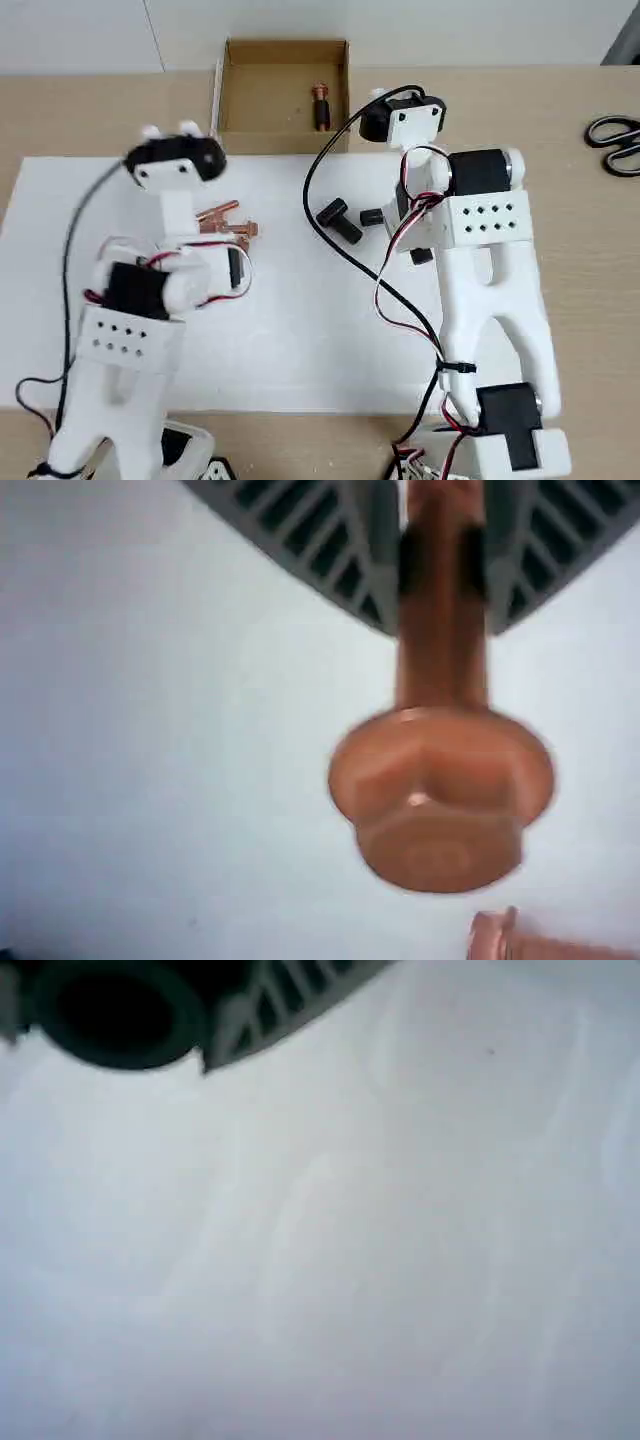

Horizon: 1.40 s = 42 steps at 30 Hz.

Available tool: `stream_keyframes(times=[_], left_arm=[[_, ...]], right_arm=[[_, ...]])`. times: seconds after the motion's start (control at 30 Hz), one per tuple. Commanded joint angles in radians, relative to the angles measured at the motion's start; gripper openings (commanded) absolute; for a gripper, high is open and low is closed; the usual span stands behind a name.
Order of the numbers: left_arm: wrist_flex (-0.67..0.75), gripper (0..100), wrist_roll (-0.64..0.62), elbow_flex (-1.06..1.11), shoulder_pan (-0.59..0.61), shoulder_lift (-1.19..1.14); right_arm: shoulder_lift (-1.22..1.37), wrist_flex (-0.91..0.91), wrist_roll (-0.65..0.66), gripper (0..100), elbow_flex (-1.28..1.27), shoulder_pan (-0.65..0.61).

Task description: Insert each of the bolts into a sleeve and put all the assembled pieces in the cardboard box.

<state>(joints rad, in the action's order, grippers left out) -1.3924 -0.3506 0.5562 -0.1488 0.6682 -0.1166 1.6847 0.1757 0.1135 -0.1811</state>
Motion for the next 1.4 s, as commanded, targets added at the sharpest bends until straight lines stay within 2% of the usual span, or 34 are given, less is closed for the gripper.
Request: stream_keyframes(times=[0.0, 0.3, 0.53, 0.63, 0.8, 0.9, 1.13, 1.37], left_arm=[[0.183, 1, 0.123, 0.128, -0.002, 0.071], [0.273, 1, 0.456, 0.28, 0.009, 0.098], [0.327, 1, 0.459, 0.326, 0.163, 0.098], [0.328, 1, 0.459, 0.34, 0.17, 0.098], [0.422, 1, 0.459, 0.432, 0.169, 0.097], [0.454, 6, 0.459, 0.487, 0.175, 0.097], [0.387, 7, 0.437, 0.453, 0.17, 0.075], [0.344, 7, 0.437, 0.329, 0.172, -0.127]], right_arm=[[-0.056, -0.007, -0.014, 0.6, 0.006, -0.005], [-0.056, -0.007, -0.014, 0.6, 0.006, -0.005], [-0.054, -0.007, -0.014, 0.6, 0.006, -0.007], [-0.05, -0.013, -0.014, 0.6, 0.006, -0.007], [-0.048, -0.013, -0.014, 0.6, 0.006, -0.007], [-0.05, -0.013, -0.014, 0.5, 0.006, -0.007], [-0.054, -0.01, -0.014, 0.5, 0.006, -0.007], [-0.056, -0.008, -0.014, 0.5, 0.006, -0.007]])
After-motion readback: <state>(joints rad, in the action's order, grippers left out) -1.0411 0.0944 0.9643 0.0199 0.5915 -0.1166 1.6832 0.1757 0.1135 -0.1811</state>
